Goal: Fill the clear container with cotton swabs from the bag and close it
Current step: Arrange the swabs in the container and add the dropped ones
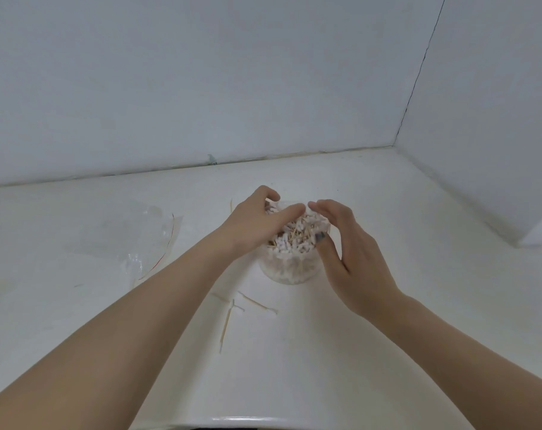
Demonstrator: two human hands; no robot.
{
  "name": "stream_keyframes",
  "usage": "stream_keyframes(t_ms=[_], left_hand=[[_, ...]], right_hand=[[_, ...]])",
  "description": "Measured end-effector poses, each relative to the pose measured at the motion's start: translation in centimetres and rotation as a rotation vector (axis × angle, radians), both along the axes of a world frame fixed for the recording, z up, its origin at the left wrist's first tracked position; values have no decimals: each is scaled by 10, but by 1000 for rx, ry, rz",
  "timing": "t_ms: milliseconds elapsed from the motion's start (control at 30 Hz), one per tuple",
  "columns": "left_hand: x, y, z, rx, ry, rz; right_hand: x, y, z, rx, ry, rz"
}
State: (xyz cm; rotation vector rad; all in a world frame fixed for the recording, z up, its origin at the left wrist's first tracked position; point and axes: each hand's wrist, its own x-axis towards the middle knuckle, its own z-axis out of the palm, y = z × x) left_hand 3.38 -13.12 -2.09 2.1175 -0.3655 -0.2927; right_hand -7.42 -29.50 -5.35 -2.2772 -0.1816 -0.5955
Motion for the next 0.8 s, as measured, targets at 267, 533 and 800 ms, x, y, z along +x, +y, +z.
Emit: stream_keyframes(t_ms=[267,533,800], left_hand=[[-3,-8,8,224,-112,-58],[13,-10,0,-26,70,49],[19,-11,-10,-211,334,96]], right_hand=[[4,-4,1,353,97,-69],[8,-7,5,452,115,-110],[12,0,9,391,175,-63]])
